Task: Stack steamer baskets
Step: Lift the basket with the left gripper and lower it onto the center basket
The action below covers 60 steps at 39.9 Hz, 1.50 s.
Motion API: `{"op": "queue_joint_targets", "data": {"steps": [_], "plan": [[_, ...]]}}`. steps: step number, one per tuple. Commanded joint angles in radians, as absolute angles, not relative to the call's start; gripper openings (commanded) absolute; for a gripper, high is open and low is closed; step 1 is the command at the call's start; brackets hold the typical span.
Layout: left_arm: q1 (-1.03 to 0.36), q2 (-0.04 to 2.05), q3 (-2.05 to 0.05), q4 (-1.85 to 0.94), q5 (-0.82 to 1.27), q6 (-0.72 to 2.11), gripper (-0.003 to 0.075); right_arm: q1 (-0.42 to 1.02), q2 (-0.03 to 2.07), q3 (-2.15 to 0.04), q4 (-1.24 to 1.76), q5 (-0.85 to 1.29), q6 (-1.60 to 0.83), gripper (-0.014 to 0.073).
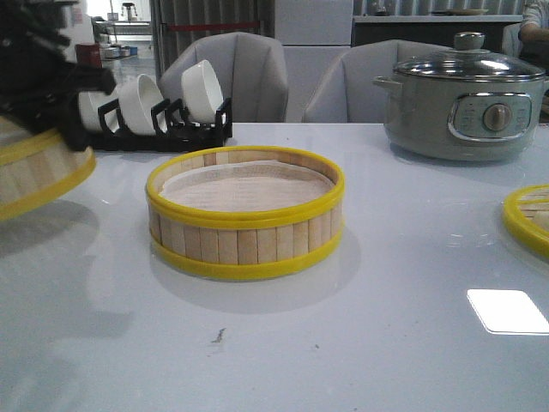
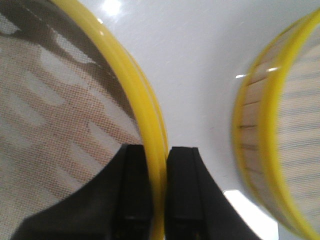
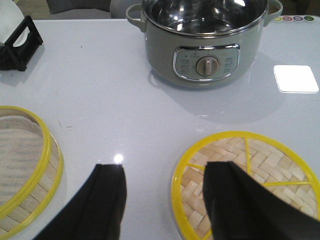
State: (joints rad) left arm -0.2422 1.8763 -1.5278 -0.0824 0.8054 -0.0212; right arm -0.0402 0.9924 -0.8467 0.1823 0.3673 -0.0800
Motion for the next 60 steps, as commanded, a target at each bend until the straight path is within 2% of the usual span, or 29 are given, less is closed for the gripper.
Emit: {"op": "queue_joint_targets", "data": {"steps": [1, 16, 24, 60], "plan": [[-0.329, 1.818, -1.650, -0.092, 0.804, -0.019, 0.0087, -0.040, 0.982, -0.888, 0.188, 0.297, -0.090, 0.0465], [-0.679, 1.881, -1.810, -0.097, 0.832, -0.019, 0.0087, -0.040, 0.982, -0.888, 0.189, 0.299, -0.090, 0.0465], [-0.783, 1.960, -1.818, -0.092, 0.829, -0.019, 0.0087, -0.040, 0.982, -0.888, 0.189, 0.301, -0.090, 0.0465], [-0.751, 2.018, -1.868, -0.074, 0.775, -0.027, 0.0087, -0.040, 0.982, -0.888, 0.189, 0.301, -0.090, 0.0465]]}}
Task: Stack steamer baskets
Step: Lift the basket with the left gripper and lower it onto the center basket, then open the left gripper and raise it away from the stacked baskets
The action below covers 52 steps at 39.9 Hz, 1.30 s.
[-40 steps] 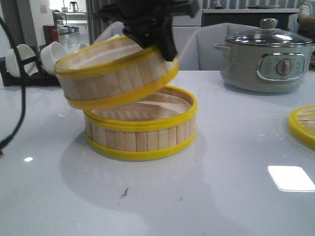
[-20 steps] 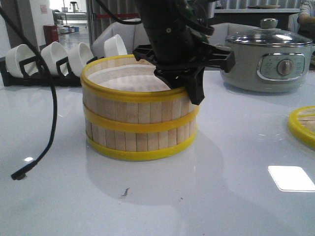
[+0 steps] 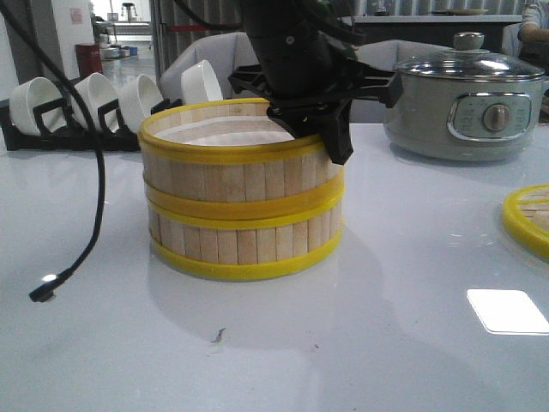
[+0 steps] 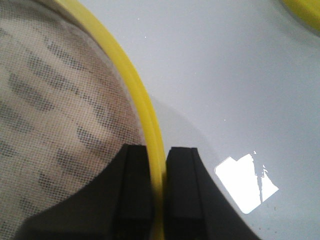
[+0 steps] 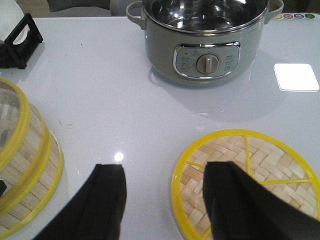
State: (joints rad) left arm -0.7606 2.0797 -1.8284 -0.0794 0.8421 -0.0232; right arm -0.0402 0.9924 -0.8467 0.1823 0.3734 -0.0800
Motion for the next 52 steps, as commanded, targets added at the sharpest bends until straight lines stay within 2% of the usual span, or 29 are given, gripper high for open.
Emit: {"op": "queue_joint_targets", "data": {"steps": [1, 17, 21, 27, 30, 40, 43, 46, 49, 52], "plan": [[-0.751, 2.018, -1.868, -0.074, 0.777, -0.027, 0.0087, -0.040, 0.982, -0.888, 0.189, 0.301, -0.090, 0.0465], [-0.749, 2.020, -1.868, -0.074, 0.775, -0.027, 0.0098, -0.040, 0.982, -0.888, 0.189, 0.301, -0.090, 0.0465], [-0.749, 2.020, -1.868, -0.074, 0.775, -0.027, 0.0178, -0.040, 0.982, -0.888, 0.189, 0.301, -0.090, 0.0465], [-0.749, 2.020, -1.872, -0.074, 0.775, -0.027, 0.0426, -0.040, 0.982, -0.888, 0.189, 0.301, -0.090, 0.0465], [-0.749, 2.020, -1.896, -0.074, 0.789, -0.027, 0.0494, -0.040, 0.982, -0.888, 0.189, 0.302, -0.090, 0.0465], [-0.749, 2.020, -2.034, -0.074, 0.863, -0.027, 0.0496, -0.040, 0.982, -0.888, 0.189, 0.304, -0.090, 0.0465], [-0.749, 2.020, -2.072, -0.072, 0.890, -0.027, 0.0489, -0.040, 0.982, -0.888, 0.189, 0.307, -0.090, 0.0465], [-0.746, 2.018, -2.106, -0.066, 0.912, -0.032, 0.0420, -0.040, 0.982, -0.888, 0.189, 0.309, -0.090, 0.0465], [-0.732, 2.016, -2.136, -0.048, 0.916, -0.048, 0.0271, -0.040, 0.982, -0.888, 0.189, 0.310, -0.090, 0.0465], [-0.704, 2.002, -2.165, -0.048, 0.914, -0.049, 0.0064, -0.040, 0.982, -0.888, 0.189, 0.311, -0.090, 0.0465]]}}
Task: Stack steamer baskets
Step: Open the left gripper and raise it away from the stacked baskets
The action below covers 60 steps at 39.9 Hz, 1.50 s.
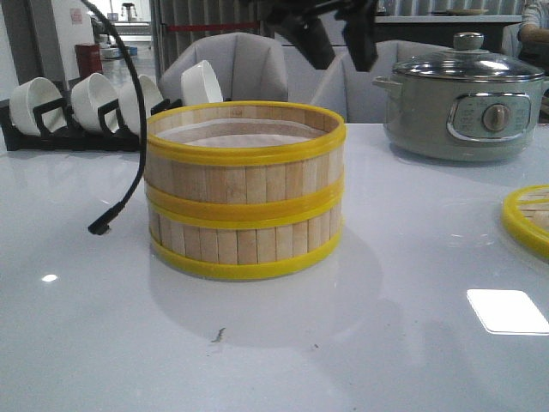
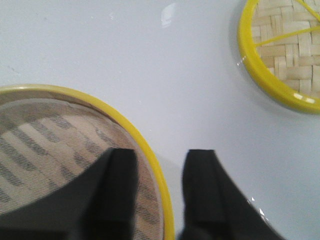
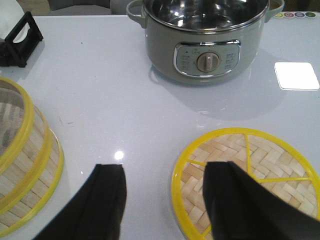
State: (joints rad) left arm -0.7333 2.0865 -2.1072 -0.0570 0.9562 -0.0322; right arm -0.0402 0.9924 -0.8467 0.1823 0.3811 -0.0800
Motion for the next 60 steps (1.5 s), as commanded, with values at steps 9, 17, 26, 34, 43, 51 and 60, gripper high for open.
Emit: {"op": "queue_joint_targets", "data": {"steps": [9, 17, 26, 34, 43, 51, 60], "plan": [[-0.542, 1.912, -2.177, -0.040, 0.888, -0.095, 0.0087, -0.040, 0.983, -0.888, 0.189, 0.315, -0.090, 0.0465], [-0.362, 1.817, -2.174, -0.040, 0.901, -0.096, 0.0087, -0.040, 0.983, -0.888, 0.189, 0.315, -0.090, 0.0465], [-0.185, 1.669, -2.100, -0.040, 0.905, -0.096, 0.0086, -0.040, 0.983, -0.888, 0.189, 0.323, -0.090, 0.0465], [-0.051, 1.494, -1.928, 0.021, 0.882, -0.096, 0.0086, -0.040, 0.983, -0.888, 0.189, 0.324, -0.090, 0.0465], [0.021, 1.234, -1.609, 0.020, 0.777, -0.096, 0.0085, -0.040, 0.986, -0.888, 0.189, 0.327, -0.090, 0.0465], [0.021, 1.018, -1.288, -0.032, 0.667, -0.096, 0.0085, -0.039, 0.994, -0.886, 0.189, 0.330, -0.090, 0.0465], [0.019, 0.821, -0.945, -0.030, 0.542, -0.096, 0.0085, -0.038, 1.014, -0.885, 0.189, 0.335, -0.090, 0.0465]]}}
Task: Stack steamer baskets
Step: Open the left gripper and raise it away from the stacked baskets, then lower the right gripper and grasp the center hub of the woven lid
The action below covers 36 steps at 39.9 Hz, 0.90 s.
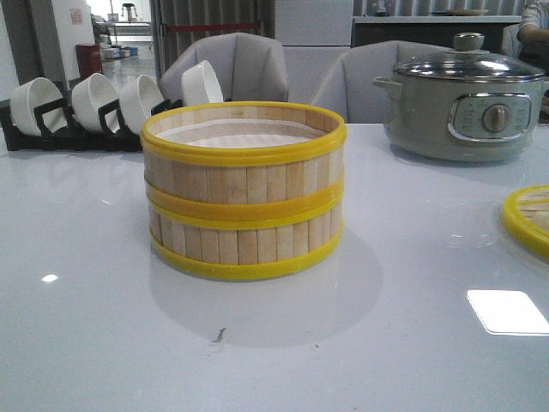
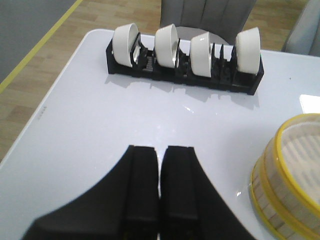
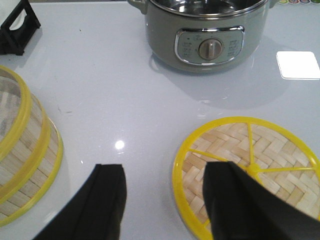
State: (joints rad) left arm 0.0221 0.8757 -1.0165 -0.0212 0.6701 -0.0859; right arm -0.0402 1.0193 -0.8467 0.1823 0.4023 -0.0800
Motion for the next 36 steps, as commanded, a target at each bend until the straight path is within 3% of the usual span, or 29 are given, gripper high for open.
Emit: {"op": "queue_joint_targets", "data": {"steps": [1, 15, 36], "plan": [[0.019, 0.801, -0.918, -0.030, 0.536, -0.096, 0.0085, -0.038, 1.016, -0.885, 0.189, 0.339, -0.090, 0.0465], [-0.029, 0.671, -0.657, -0.030, 0.469, -0.095, 0.0085, -0.038, 1.035, -0.884, 0.189, 0.348, -0.090, 0.0465], [-0.040, 0.671, -0.641, 0.008, 0.487, -0.093, 0.0085, -0.038, 1.035, -0.884, 0.189, 0.351, -0.090, 0.0465]]}}
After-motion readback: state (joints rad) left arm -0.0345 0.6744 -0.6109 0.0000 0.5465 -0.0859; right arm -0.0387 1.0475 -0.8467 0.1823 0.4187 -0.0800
